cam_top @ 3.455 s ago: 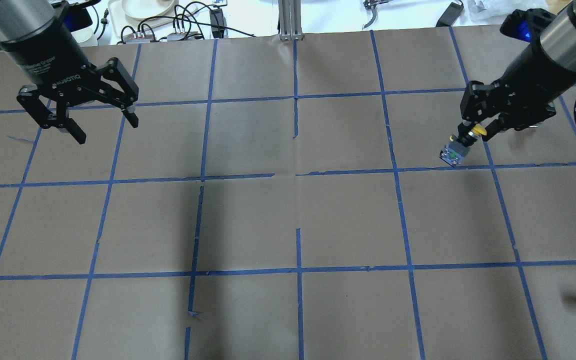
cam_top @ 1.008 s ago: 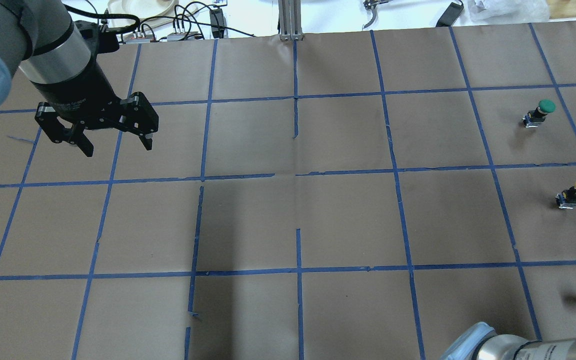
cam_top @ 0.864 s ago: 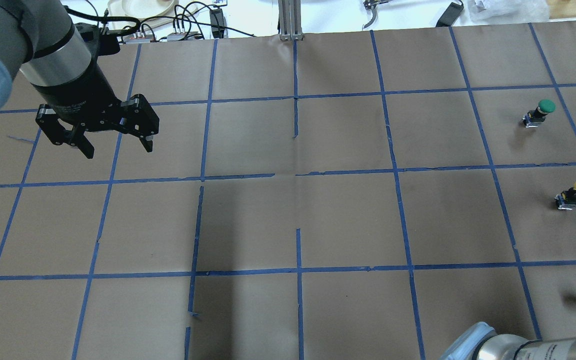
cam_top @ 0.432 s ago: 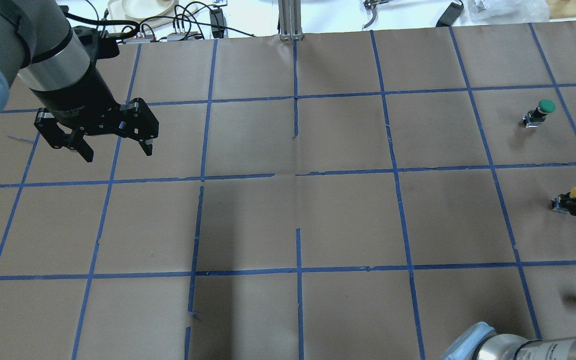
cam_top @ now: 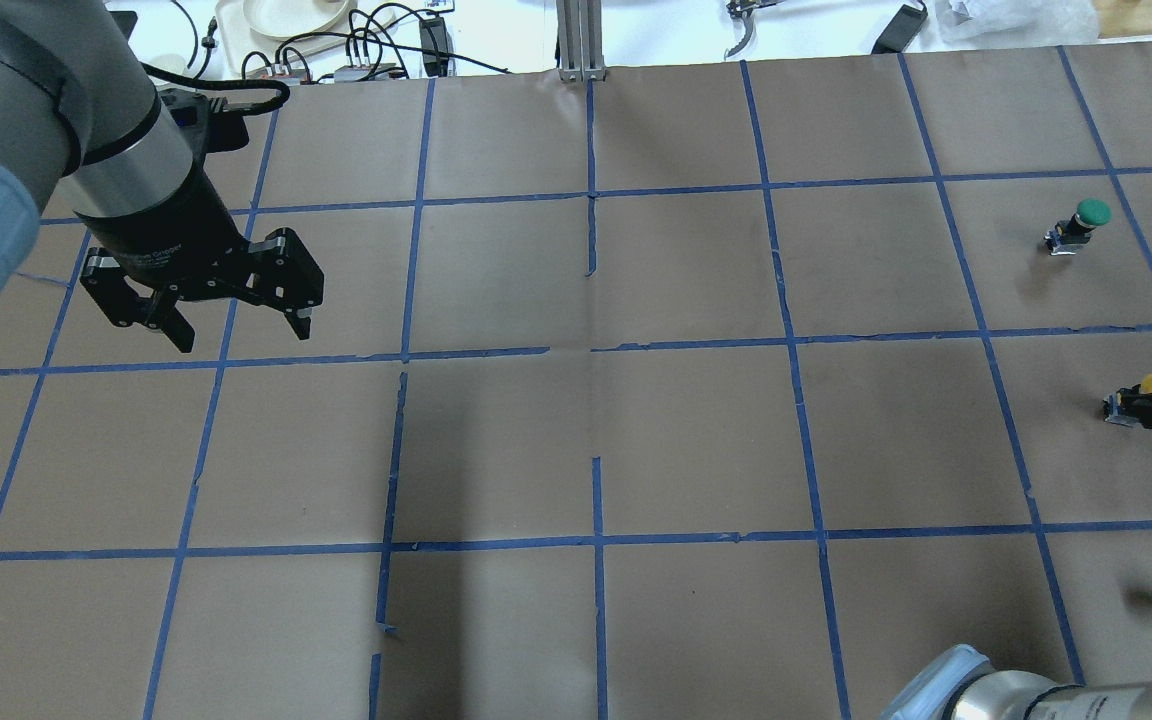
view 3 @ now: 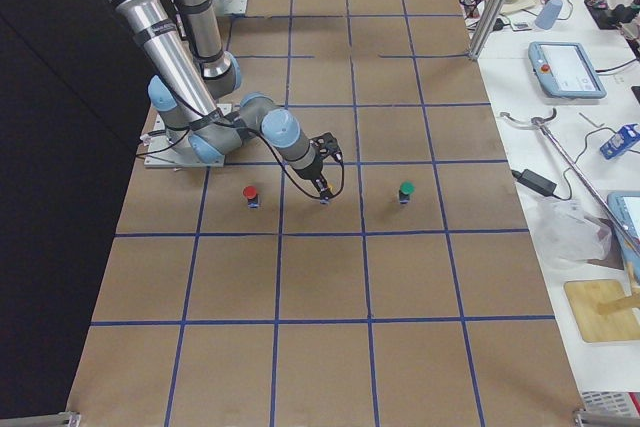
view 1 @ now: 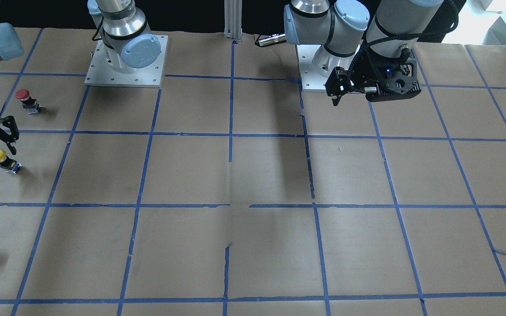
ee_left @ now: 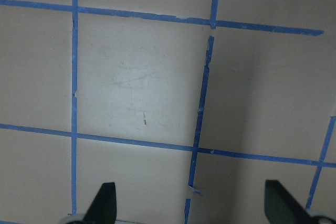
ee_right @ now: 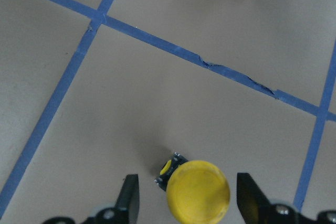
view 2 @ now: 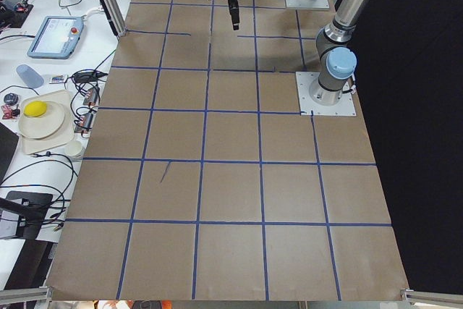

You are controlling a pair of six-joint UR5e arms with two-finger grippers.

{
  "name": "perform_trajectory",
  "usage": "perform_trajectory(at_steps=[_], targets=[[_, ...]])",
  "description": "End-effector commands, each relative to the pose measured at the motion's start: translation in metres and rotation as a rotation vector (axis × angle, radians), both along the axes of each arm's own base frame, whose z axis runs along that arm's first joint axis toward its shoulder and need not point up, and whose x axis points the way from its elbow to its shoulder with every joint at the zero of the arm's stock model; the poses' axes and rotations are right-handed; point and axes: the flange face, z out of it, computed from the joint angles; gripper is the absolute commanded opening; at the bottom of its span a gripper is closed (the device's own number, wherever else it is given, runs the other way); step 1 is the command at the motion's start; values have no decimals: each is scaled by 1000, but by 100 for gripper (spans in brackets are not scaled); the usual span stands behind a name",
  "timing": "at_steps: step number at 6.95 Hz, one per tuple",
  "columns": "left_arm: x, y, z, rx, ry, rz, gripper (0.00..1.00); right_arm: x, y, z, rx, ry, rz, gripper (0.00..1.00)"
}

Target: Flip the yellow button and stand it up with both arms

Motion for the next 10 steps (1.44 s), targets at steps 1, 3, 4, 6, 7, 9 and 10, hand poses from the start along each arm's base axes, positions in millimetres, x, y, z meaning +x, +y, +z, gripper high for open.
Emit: perform_trajectory(at_steps=[1, 3, 4, 6, 7, 9, 10], targets=[[0, -6, -1, -30, 4, 4, 100, 22, -8, 54, -2, -33, -32, 70], [0, -8, 1, -35, 4, -3, 100, 35, -59, 126, -8, -15, 40, 70], [2, -12, 7, -46, 11, 4, 100, 40, -75, 159, -1, -41, 1, 70], [3, -16, 10, -61, 47, 15, 100, 79, -124, 202, 47, 59, 17, 71], [3, -17, 8, -58, 46, 15, 100, 100, -155, 230, 91, 58, 20, 71], [2, -17, 7, -57, 43, 14, 100, 192, -185, 270, 206, 57, 30, 71], [2, -17, 7, -63, 44, 14, 100, 250, -183, 277, 241, 84, 25, 71]])
